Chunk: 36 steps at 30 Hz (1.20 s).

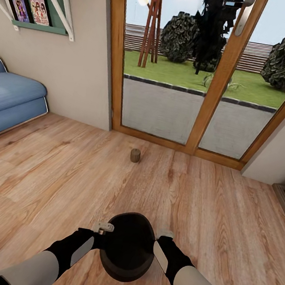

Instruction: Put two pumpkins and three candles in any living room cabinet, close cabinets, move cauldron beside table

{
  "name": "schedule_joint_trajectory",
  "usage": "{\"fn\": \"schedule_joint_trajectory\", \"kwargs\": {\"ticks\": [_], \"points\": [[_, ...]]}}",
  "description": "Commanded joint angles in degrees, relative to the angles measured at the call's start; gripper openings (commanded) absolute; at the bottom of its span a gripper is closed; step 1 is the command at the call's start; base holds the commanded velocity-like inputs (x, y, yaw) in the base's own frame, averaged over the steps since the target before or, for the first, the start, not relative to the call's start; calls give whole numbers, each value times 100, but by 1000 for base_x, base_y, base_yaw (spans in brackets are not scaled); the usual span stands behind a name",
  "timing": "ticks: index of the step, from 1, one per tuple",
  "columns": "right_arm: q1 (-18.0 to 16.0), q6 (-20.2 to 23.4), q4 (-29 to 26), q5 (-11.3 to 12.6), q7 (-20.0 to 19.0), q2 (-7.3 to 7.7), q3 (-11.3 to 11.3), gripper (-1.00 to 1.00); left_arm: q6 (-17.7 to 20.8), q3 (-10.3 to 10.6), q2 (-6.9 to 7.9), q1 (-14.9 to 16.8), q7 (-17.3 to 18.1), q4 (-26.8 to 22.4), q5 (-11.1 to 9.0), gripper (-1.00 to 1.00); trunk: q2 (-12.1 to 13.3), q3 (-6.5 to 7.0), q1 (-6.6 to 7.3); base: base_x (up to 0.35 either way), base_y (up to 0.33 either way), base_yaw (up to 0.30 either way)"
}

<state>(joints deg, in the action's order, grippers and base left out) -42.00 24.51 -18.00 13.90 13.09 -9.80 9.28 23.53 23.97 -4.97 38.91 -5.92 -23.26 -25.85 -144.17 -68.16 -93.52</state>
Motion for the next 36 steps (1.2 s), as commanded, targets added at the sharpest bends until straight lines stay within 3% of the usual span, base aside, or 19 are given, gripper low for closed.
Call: {"fn": "schedule_joint_trajectory", "kwargs": {"ticks": [1,2,3,27,36], "points": [[-1,27,-10,60,46,4,48,-100,20,41,5,3,-49,-12,-61,100,-2,-5,1,0,0,0],[-1,27,-10,60,46,4,48,-100,20,41,5,3,-49,-12,-61,100,-2,-5,1,0,0,0],[-1,27,-10,60,47,4,48,-100,20,37,5,3,-49,-12,-61,-100,-2,-5,1,0,0,0],[-1,27,-10,78,44,4,48,-100,-100,38,5,-5,-56,-9,-61,-100,-2,-5,1,0,0,0],[-1,27,-10,78,46,4,48,-100,-103,-13,5,-2,-298,-11,-63,-100,-2,-5,1,0,0,0]]}}
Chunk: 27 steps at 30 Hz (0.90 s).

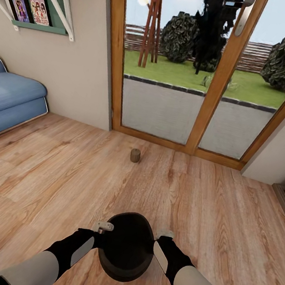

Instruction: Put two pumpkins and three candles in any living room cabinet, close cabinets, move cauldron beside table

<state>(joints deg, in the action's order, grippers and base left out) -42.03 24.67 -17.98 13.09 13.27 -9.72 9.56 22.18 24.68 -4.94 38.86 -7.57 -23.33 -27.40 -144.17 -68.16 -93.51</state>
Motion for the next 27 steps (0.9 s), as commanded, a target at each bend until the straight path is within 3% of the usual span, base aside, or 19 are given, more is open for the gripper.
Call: {"fn": "schedule_joint_trajectory", "kwargs": {"ticks": [1,20,27], "points": [[1,11,-12,159,28,-4,20,-100,32,-85,2,5,-161,-4,90,-100,-2,-5,1,0,0,0],[1,3,-20,159,27,-11,20,-100,32,-86,2,-1,-201,-6,87,-100,-2,-5,1,0,0,0],[1,3,-21,156,27,-12,15,-100,32,-80,2,-1,-194,-5,89,-100,8,150,19,0,0,0]]}}
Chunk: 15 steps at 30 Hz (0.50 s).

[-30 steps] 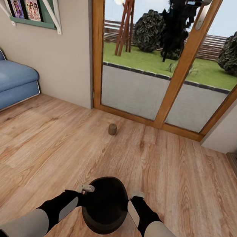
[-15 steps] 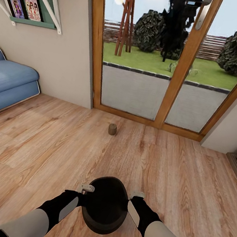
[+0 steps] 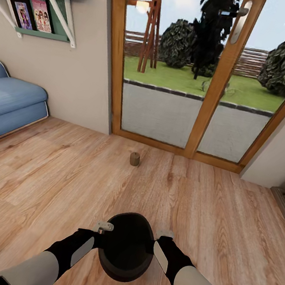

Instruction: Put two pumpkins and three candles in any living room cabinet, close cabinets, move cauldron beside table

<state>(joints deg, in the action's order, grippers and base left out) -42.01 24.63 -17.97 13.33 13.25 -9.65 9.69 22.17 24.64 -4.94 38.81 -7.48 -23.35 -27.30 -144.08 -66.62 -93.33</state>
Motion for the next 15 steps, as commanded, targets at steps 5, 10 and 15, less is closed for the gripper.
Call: {"fn": "schedule_joint_trajectory", "kwargs": {"ticks": [5,10,15], "points": [[-1,6,-26,128,29,-19,-1,-100,33,-75,2,4,-201,-2,81,-100,5,107,14,0,0,0],[-1,2,-38,127,29,-17,-2,-100,33,-66,2,4,-201,1,80,-100,12,218,27,0,0,0],[0,-2,-75,127,22,-12,-2,-100,33,-64,2,4,-201,1,81,-100,18,329,40,0,0,0]]}}
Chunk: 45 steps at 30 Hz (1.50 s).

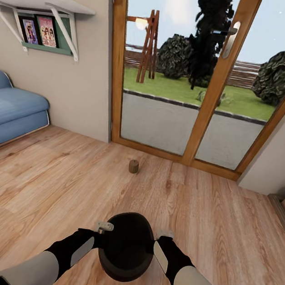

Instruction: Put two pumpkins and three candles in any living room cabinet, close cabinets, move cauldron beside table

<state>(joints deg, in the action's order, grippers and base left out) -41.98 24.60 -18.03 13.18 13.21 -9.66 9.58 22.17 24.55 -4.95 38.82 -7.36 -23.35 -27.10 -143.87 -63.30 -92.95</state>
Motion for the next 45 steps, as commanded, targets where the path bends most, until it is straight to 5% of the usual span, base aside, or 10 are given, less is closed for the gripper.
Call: {"fn": "schedule_joint_trajectory", "kwargs": {"ticks": [1,35,45], "points": [[-2,2,-74,141,26,-11,9,-100,33,-55,2,3,-213,2,60,-100,-1,18,4,0,0,0],[10,-225,-209,148,-55,-2,37,-100,33,-47,2,3,-204,0,59,-100,45,771,92,0,0,0],[14,-229,-252,150,-55,-1,35,-100,33,-35,2,3,-206,-9,57,-100,45,777,92,0,0,131]]}}
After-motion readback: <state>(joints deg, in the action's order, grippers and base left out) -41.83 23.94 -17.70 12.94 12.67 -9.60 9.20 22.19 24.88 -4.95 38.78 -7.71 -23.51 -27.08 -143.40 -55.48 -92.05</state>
